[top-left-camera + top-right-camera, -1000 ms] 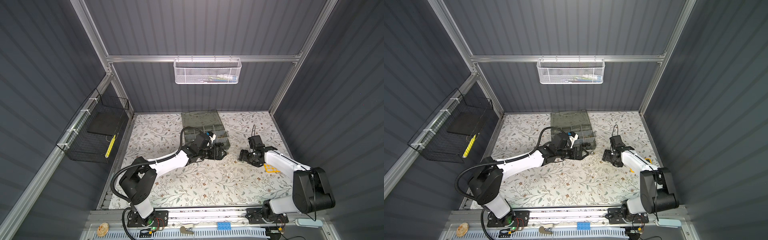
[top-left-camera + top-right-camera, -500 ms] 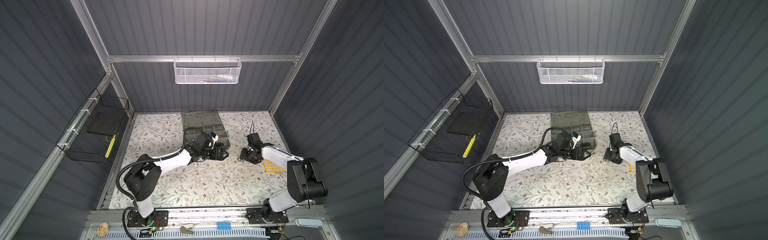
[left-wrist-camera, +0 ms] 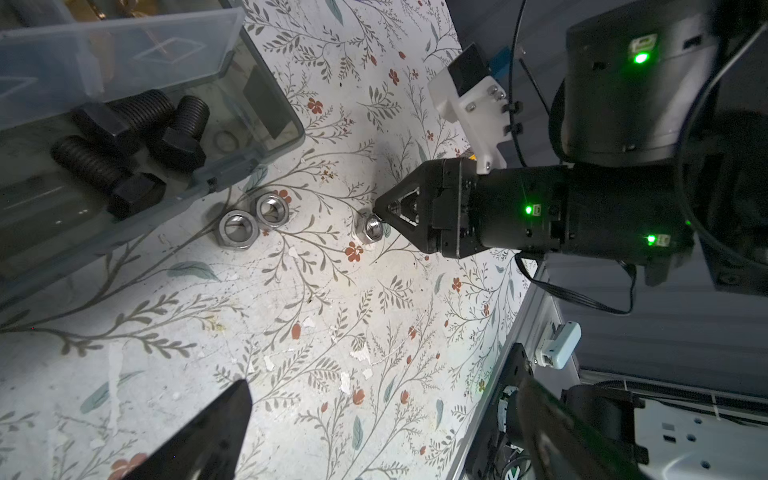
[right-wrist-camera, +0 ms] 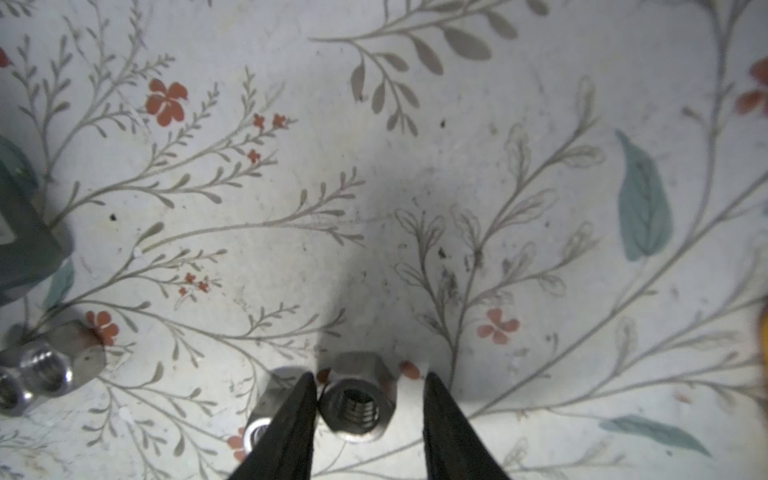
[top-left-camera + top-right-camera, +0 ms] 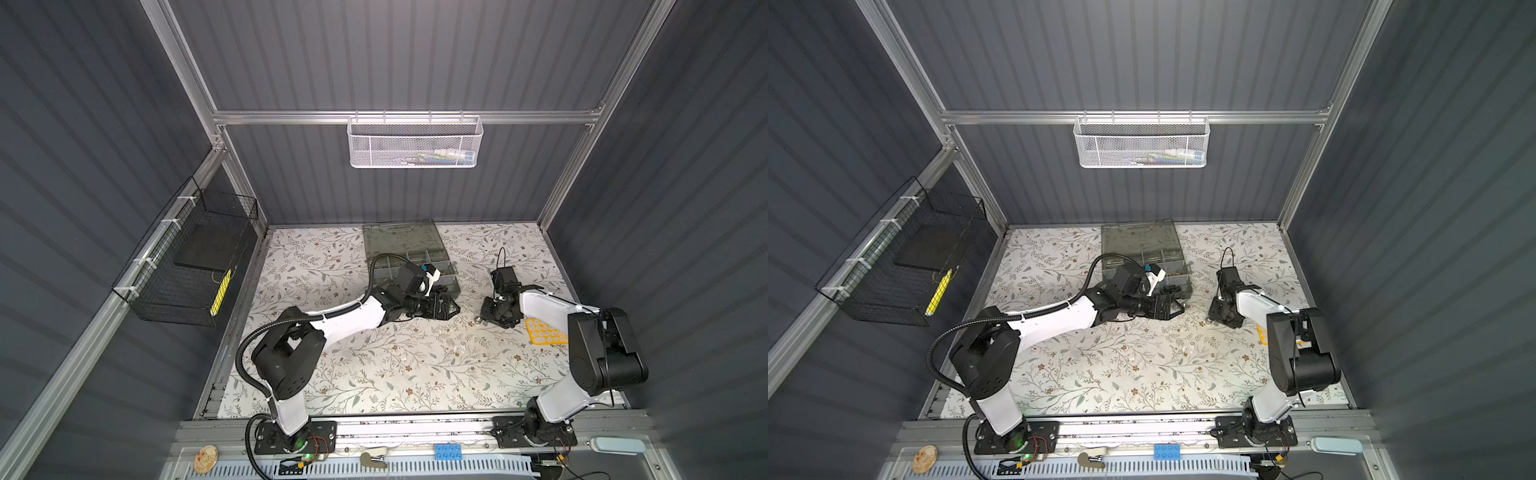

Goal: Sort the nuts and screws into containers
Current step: 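Lower the right gripper onto a loose silver hex nut and close it, then carry the hex nut with the right gripper over the box while left draws back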

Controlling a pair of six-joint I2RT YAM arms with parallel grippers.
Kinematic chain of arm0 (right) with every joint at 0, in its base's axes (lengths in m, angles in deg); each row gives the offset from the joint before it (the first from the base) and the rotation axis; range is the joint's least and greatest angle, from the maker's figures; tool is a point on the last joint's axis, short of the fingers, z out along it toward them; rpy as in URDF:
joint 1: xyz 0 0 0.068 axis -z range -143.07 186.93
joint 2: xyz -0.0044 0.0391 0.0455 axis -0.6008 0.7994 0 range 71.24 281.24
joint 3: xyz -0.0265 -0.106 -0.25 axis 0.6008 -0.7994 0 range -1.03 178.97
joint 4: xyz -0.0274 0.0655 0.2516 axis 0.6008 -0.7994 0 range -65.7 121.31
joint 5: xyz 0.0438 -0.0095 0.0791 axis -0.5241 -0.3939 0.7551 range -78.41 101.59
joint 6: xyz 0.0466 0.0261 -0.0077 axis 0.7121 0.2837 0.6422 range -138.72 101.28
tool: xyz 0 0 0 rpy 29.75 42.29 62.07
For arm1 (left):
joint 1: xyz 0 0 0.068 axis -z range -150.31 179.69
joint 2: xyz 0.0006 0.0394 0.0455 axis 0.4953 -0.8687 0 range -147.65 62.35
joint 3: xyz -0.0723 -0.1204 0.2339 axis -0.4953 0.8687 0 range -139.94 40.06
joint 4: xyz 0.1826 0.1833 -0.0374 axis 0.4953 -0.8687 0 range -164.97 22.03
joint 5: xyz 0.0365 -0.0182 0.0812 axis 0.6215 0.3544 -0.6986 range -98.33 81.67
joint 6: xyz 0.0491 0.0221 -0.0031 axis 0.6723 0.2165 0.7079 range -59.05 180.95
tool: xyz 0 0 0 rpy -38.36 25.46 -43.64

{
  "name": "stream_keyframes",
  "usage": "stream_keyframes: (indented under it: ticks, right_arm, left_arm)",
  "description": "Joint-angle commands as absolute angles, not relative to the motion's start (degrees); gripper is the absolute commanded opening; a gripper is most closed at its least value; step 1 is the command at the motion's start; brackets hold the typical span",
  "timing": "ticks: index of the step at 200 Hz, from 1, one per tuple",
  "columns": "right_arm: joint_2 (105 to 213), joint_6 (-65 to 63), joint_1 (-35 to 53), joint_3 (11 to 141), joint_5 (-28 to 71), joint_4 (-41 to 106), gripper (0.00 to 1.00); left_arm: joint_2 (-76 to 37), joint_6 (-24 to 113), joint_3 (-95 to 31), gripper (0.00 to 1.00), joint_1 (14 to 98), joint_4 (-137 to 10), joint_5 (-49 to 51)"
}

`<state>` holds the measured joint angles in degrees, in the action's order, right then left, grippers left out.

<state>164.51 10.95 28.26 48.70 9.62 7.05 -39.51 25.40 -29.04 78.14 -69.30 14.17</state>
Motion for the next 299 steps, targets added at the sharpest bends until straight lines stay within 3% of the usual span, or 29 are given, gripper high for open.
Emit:
stream_keyframes:
  ticks: [1, 98, 198, 299]
  right_arm:
    - [164.8, 11.4, 28.2, 49.4, 7.1, 5.0, 0.42]
    - [166.2, 10.6, 25.3, 51.3, 2.8, 2.1, 0.37]
    - [164.8, 9.7, 24.2, 51.0, 2.6, 2.3, 0.23]
    - [158.4, 8.9, 24.2, 50.3, 5.8, 2.5, 0.2]
  left_arm:
    - [-40.0, 27.2, -30.8, 1.0, 78.5, -70.4, 15.9]
    - [-39.2, 28.4, -30.6, 1.0, 78.4, -71.3, 16.1]
    - [-38.2, 28.2, -29.9, 1.0, 78.4, -72.0, 15.3]
    - [-36.1, 27.4, -29.1, 1.0, 78.5, -72.2, 14.4]
